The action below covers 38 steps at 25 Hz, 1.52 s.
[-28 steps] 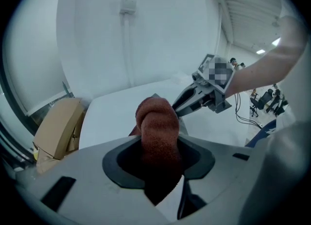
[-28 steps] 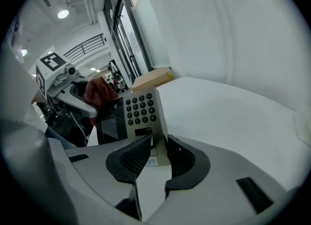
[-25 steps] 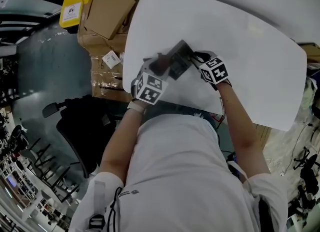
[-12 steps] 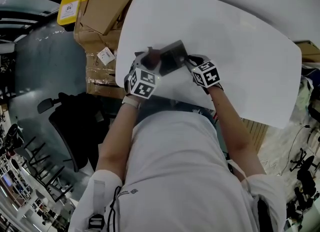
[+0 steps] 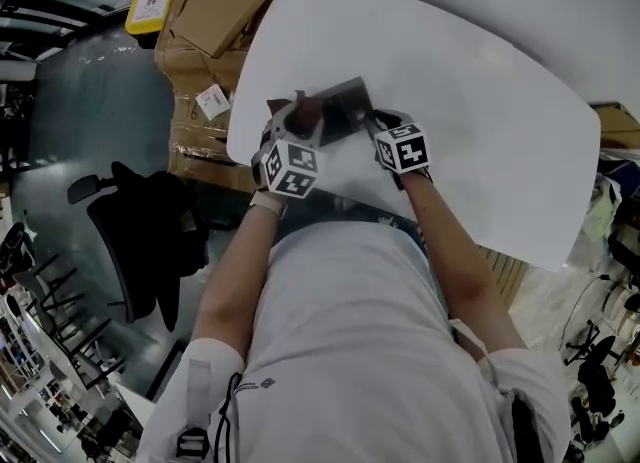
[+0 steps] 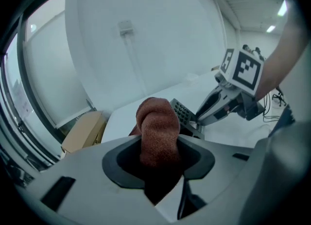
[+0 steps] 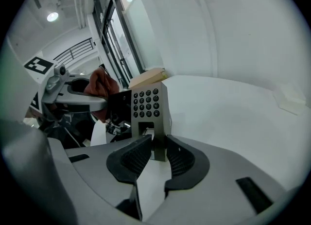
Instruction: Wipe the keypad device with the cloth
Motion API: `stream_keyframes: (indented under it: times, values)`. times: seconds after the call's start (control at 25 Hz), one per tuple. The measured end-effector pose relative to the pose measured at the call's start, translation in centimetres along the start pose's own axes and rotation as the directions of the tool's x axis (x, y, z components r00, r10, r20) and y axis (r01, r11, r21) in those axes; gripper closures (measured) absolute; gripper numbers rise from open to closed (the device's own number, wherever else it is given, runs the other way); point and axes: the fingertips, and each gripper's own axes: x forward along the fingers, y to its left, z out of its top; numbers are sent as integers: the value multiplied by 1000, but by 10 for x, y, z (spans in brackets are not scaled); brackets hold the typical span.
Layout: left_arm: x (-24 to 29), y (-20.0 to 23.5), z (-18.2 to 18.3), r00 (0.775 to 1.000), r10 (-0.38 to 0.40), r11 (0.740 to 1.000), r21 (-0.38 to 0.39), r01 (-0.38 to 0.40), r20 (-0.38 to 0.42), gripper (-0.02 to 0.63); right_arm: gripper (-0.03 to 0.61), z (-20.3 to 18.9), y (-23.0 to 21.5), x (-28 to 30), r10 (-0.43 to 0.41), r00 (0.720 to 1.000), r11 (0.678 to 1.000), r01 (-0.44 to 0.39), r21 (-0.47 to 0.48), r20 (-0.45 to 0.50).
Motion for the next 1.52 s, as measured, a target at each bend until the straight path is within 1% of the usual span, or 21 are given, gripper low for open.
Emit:
stream_keyframes:
  times: [0.12, 0.2, 0.36, 0.56, 0.76, 0.96, 1.2, 1.32, 1.4, 1.48, 1.52]
  values:
    - [1, -7, 2, 1000, -23, 999, -24, 23, -3, 446, 479, 1, -1, 0, -25, 1000, 1000, 25, -14, 14]
    - [4, -8, 2, 1000, -25, 999, -39, 24, -11, 446, 479, 1, -1, 0, -29, 999, 999, 29, -18, 14]
    - [6, -7, 2, 999, -19, 997, -71, 16, -33, 448, 479, -1, 0, 0, -22, 1000, 999, 22, -26, -5]
    - [8, -23, -9, 996, -56, 992, -113, 49, -63, 449, 479, -2, 1, 1, -17, 1000, 999, 16, -32, -11]
    - [14, -25, -15, 996, -65, 986, -155, 55, -63, 449, 479, -2, 1, 3, -7, 1000, 999, 6, -46, -23]
    - [17, -36, -25, 990, -118, 972, -215, 98, -82, 451, 479, -5, 3, 2, -1, 999, 998, -1, -62, -32]
    - [21, -55, -42, 980, -167, 965, -223, 139, -112, 454, 479, -7, 3, 2, 7, 999, 998, -9, -60, -42]
    - [22, -63, -51, 971, -202, 955, -247, 166, -129, 454, 479, -7, 3, 2, 9, 999, 998, -11, -60, -42]
    - [22, -69, -57, 960, -239, 943, -273, 192, -148, 454, 479, -8, 3, 2, 7, 999, 998, -10, -64, -42]
    - [20, -72, -56, 951, -275, 922, -320, 219, -140, 453, 479, -8, 3, 2, 7, 999, 998, -10, -67, -42]
    - [19, -71, -51, 951, -286, 909, -348, 231, -116, 453, 479, -8, 3, 2, 8, 999, 998, -11, -69, -42]
